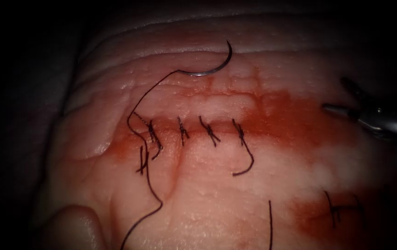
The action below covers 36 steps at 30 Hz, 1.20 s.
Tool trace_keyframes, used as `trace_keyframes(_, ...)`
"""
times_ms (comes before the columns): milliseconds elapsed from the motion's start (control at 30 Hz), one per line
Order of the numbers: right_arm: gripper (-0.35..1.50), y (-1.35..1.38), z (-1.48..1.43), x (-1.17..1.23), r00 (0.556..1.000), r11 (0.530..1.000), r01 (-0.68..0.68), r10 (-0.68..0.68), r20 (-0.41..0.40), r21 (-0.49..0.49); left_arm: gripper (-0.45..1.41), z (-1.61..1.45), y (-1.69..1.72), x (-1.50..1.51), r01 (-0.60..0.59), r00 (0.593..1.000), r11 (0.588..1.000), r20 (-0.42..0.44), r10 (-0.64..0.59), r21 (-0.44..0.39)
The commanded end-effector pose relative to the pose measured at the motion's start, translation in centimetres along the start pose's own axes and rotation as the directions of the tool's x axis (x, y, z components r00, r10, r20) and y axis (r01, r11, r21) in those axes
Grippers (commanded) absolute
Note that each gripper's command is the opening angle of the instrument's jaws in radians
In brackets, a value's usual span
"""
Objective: Wound Closure
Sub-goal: Set the suture in the left gripper down.
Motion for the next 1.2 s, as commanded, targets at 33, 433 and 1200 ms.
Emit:
trace_keyframes(33,1.08,-0.09,0.07,-0.03,1.000,1.000,-0.002,0.002,-0.001,0.002,1.25,0.01,-0.03,0.03,0.005,1.000,1.000,-0.016,-0.005,0.009)
trace_keyframes(433,1.16,-0.13,0.05,-0.03,1.000,1.000,-0.002,0.002,-0.003,0.003,1.31,-1.09,-0.12,0.67,0.059,0.983,0.998,-0.178,-0.053,0.032)
trace_keyframes(1200,1.13,-0.33,-0.05,0.14,1.000,0.999,-0.011,0.011,-0.008,0.047,0.83,-1.96,-0.59,1.11,0.227,0.954,0.905,-0.269,-0.132,0.360)
